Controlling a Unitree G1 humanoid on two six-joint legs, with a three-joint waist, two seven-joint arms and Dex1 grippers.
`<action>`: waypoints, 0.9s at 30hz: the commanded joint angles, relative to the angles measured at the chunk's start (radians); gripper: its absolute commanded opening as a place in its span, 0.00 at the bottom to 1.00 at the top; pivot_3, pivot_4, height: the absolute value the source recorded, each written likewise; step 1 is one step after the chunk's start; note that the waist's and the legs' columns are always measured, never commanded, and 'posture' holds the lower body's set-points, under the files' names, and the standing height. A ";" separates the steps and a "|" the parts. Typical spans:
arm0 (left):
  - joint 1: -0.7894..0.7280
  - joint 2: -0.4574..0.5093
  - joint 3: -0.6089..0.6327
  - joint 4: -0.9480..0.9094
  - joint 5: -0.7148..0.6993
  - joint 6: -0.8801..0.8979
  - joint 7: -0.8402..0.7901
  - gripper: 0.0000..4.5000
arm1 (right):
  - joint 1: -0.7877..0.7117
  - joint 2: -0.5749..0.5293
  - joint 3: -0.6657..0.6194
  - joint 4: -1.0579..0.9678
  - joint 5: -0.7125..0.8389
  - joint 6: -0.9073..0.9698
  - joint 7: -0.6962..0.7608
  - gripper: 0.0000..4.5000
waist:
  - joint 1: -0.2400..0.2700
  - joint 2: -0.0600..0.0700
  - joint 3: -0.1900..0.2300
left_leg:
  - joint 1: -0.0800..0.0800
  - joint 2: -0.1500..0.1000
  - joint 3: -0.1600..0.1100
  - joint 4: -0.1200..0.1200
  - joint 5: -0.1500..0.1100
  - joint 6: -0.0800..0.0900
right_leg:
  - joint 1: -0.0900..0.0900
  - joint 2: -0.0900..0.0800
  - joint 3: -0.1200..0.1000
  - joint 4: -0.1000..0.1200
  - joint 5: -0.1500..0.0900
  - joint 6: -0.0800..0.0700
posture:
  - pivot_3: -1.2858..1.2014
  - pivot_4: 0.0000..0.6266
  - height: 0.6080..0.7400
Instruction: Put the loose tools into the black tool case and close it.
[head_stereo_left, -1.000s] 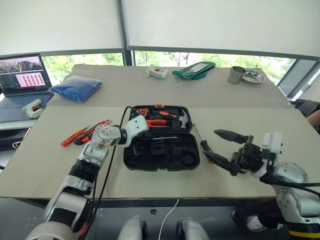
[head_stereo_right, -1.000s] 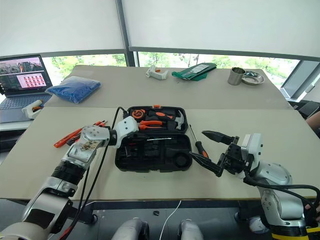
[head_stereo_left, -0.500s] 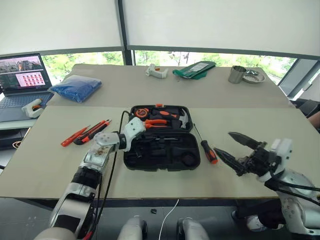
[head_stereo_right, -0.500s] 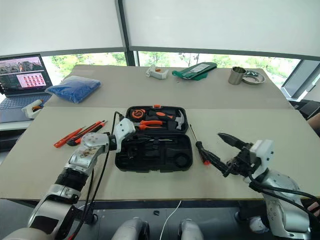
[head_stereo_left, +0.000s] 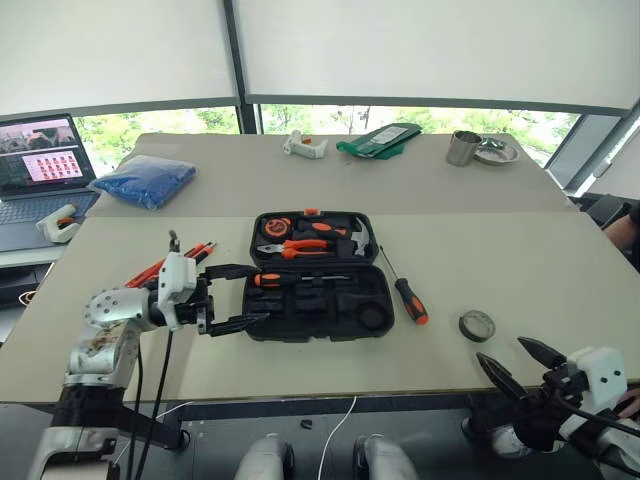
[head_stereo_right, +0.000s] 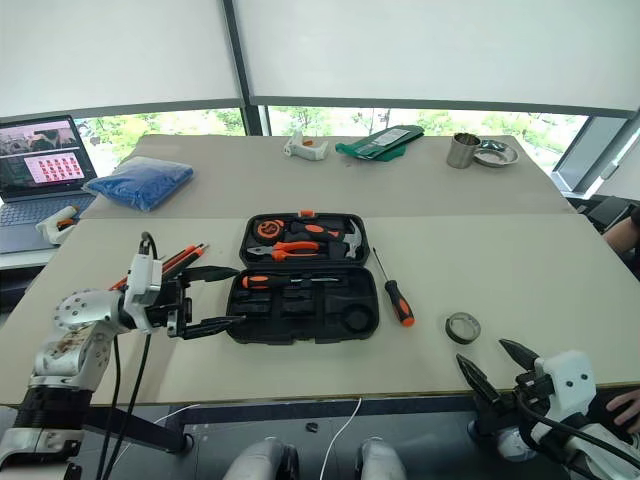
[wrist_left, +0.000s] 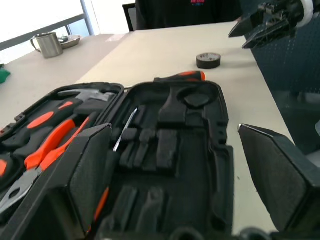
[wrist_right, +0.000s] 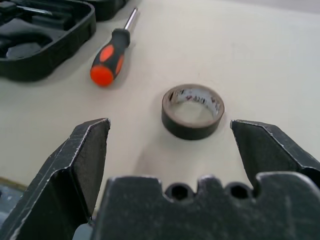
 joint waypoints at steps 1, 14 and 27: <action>0.030 0.000 0.015 -0.065 -0.038 -0.013 -0.008 0.97 | -0.162 -0.064 0.047 -0.089 0.052 0.211 -0.106 1.00 | -0.008 0.000 0.000 | 0.000 0.000 0.000 0.000 0.000 0.000 | 0.000 -0.001 -0.001 -0.002 0.000 0.000 | 0.52 0.24 1.00; 0.036 -0.047 -0.015 -0.110 -0.048 -0.008 0.027 0.97 | -0.752 -0.101 0.388 0.103 0.005 0.804 -0.321 1.00 | 0.004 0.000 0.000 | -0.004 -0.003 0.001 0.000 0.002 0.005 | -0.003 -0.001 -0.002 -0.001 0.002 0.000 | 0.52 0.24 1.00; 0.055 -0.046 -0.019 -0.159 -0.056 0.019 0.051 1.00 | -0.782 -0.020 0.349 0.133 -0.040 0.886 -0.357 0.30 | 0.002 -0.001 0.000 | -0.018 -0.005 0.001 0.002 0.001 0.016 | -0.015 -0.001 -0.002 0.001 0.001 0.012 | 0.52 0.24 1.00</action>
